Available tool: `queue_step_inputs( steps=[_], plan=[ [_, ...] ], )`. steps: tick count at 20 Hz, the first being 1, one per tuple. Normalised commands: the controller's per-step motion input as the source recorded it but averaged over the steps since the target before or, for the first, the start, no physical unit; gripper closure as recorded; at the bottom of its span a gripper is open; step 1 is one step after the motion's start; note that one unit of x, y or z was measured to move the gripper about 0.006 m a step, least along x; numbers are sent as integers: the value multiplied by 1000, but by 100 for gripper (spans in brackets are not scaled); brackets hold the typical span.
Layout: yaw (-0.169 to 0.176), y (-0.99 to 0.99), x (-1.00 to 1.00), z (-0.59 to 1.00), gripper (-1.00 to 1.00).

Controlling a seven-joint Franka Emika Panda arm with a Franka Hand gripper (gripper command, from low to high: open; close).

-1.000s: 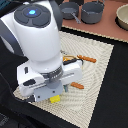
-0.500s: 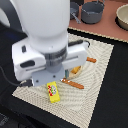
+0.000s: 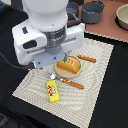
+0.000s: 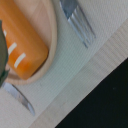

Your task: Place the bread, butter, and milk from the table onto the serving area.

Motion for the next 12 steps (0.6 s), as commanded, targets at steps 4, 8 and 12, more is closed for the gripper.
queue_step_inputs(
  steps=[4,8,12],
  plan=[
    [41,601,-417,-17,-100],
    [27,665,-461,-87,-100],
    [22,694,-466,-70,-100]
  ],
)
